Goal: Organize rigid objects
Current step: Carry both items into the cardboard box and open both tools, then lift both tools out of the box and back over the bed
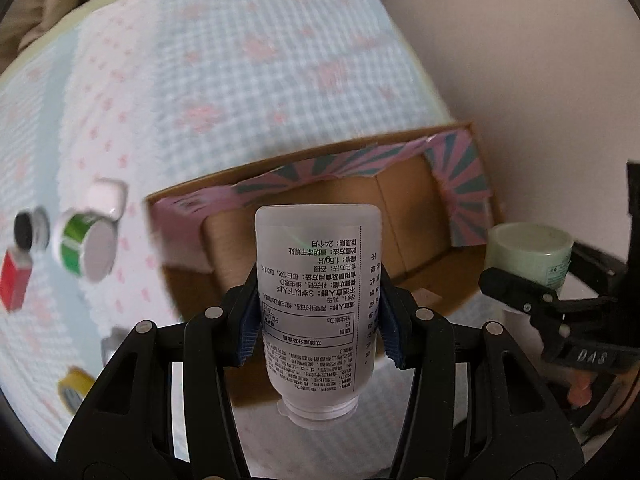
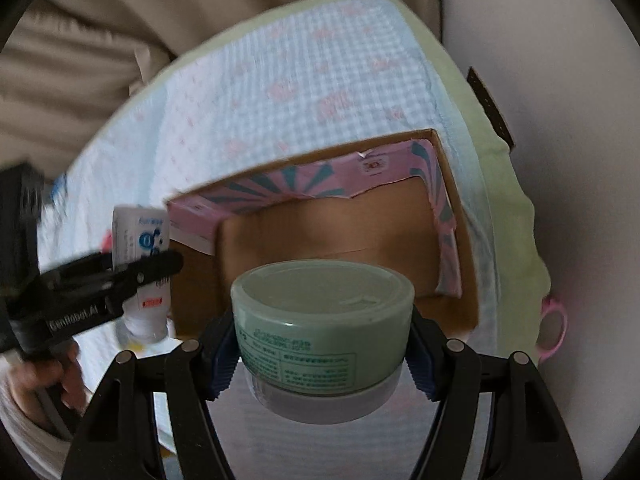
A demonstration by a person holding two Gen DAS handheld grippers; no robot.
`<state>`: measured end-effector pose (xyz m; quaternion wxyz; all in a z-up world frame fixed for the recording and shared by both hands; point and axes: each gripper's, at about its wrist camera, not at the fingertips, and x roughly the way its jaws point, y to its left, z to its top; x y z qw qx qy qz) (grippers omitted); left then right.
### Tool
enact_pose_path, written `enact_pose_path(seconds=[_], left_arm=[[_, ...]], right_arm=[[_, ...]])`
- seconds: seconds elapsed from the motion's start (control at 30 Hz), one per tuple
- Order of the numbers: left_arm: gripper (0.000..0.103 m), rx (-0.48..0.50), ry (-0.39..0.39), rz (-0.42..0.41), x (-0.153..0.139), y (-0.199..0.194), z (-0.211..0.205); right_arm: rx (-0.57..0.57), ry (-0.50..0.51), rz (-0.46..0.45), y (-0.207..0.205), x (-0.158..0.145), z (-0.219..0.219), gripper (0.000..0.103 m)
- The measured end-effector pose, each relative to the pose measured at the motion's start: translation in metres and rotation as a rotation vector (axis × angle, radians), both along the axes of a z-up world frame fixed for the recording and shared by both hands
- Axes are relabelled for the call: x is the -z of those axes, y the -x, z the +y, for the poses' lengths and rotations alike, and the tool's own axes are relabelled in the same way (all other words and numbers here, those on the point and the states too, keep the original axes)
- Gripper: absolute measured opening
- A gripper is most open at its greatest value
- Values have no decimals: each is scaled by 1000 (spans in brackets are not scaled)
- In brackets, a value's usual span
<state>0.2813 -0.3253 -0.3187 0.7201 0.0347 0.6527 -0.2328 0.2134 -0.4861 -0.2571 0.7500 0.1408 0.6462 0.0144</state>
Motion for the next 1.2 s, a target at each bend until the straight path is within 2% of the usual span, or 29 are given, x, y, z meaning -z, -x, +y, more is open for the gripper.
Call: enact_pose_path(seconds=[0.13, 0.3, 0.5, 0.6, 0.67, 0.7, 0.73, 0.83, 1.0, 1.2], left_arm=[[46, 74, -67, 30, 38, -12, -31], [46, 162, -168, 54, 75, -15, -54], [46, 230, -224, 43, 88, -11, -61], [47, 276, -218, 9, 79, -9, -63], [76, 289, -225, -44, 67, -8, -63], [101, 291, -232, -65, 62, -8, -62], [103, 292, -237, -81, 57, -8, -59], [103, 272, -250, -92, 54, -8, -47], [103, 212, -222, -69, 55, -6, -25], [103, 175, -219, -73, 45, -6, -20]], right_arm=[[-89, 42, 31, -12, 38, -6, 66], [-167, 52, 44, -14, 66, 0, 66], [-269, 99, 36, -11, 87, 15, 66], [-298, 118, 4, -11, 87, 20, 66], [-313, 162, -20, -8, 85, 24, 71], [-316, 170, -23, -8, 85, 25, 98], [-321, 171, -35, -6, 83, 25, 103], [-342, 193, -109, 1, 72, 23, 103], [-334, 203, -115, 17, 60, 19, 103], [-291, 215, -105, 29, 46, 17, 103]])
